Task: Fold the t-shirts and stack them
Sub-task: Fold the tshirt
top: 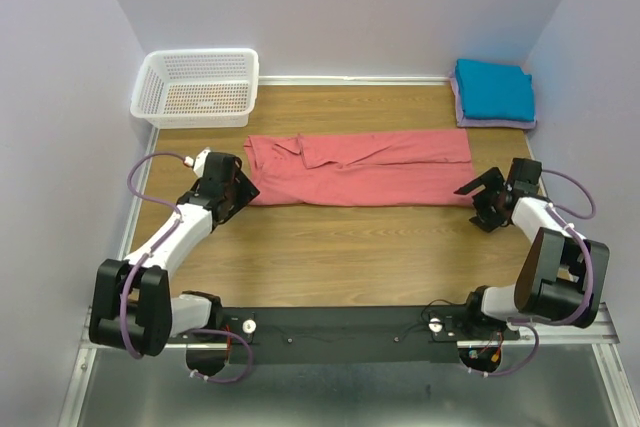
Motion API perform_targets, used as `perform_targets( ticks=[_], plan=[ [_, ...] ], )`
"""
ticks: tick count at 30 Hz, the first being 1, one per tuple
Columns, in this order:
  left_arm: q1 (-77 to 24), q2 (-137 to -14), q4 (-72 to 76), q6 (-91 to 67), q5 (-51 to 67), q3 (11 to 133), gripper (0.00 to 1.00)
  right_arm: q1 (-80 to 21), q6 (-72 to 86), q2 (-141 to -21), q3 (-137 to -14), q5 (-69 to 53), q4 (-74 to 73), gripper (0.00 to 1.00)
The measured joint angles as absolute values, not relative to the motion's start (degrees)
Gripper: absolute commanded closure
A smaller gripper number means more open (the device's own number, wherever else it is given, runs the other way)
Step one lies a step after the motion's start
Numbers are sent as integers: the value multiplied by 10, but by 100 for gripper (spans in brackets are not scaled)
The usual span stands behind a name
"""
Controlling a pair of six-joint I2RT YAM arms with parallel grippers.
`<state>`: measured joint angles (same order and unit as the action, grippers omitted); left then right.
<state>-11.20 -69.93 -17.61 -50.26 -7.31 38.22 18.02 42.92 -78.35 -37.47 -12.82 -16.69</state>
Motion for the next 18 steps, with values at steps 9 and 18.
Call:
perform_targets(
  ticks=[9,18],
  plan=[
    [-112,-764,-123,-533,-70,382,37,189,467,-791,-351,-133,-101,14],
    [-112,-812,-100,-550,-75,376,50,194,478,-793,-338,-130,-71,23]
  ],
)
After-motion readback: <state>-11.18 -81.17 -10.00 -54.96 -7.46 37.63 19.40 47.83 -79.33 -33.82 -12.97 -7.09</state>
